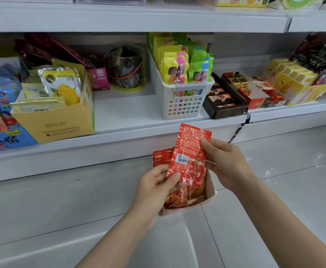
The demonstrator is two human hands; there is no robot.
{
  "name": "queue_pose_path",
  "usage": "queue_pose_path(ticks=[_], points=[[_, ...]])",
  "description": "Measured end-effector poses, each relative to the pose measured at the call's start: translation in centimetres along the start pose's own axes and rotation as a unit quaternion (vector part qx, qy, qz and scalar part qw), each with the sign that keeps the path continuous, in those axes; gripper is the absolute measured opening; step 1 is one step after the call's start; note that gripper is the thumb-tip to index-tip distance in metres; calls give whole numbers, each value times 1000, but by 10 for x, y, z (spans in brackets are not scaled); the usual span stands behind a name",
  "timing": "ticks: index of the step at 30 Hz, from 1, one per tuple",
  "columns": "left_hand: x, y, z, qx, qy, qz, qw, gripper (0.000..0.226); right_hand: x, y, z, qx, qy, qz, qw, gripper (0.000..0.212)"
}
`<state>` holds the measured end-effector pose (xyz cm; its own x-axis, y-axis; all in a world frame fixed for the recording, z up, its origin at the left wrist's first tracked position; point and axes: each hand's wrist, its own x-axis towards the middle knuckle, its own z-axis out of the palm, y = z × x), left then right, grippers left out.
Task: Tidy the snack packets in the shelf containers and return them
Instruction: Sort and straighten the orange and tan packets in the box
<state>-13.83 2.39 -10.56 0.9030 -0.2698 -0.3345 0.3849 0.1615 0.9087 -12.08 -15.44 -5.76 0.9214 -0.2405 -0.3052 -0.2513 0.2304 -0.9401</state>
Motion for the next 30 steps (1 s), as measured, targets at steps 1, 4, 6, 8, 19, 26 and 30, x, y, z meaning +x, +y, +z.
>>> queue_pose_path(ticks=[1, 4, 6, 8, 19, 26, 30], points=[[1, 1, 1, -7, 15, -1, 1000, 30, 0, 1, -1, 0, -16, -14, 1000, 18], [4, 9, 0, -159, 55, -79, 983, 28, -5, 1, -5, -17, -84, -82, 993, 29], [5, 24, -5, -301, 30, -163, 939, 45, -10, 3, -9, -68, -132, -137, 979, 27], [7, 38, -12, -350, -17, -175, 920, 60, -14, 5, -14, -107, -189, -179, 960, 20], [19, 50, -12, -106, 15, 11, 994, 29, -15, 14, -18, -158, -201, -70, 964, 36], [39, 34, -12, 89, 12, 126, 988, 16, 7, 18, -10, -180, -8, -107, 978, 19], [58, 21, -46, 307, 82, 144, 937, 22, 21, 13, -39, -170, 132, -134, 967, 9]])
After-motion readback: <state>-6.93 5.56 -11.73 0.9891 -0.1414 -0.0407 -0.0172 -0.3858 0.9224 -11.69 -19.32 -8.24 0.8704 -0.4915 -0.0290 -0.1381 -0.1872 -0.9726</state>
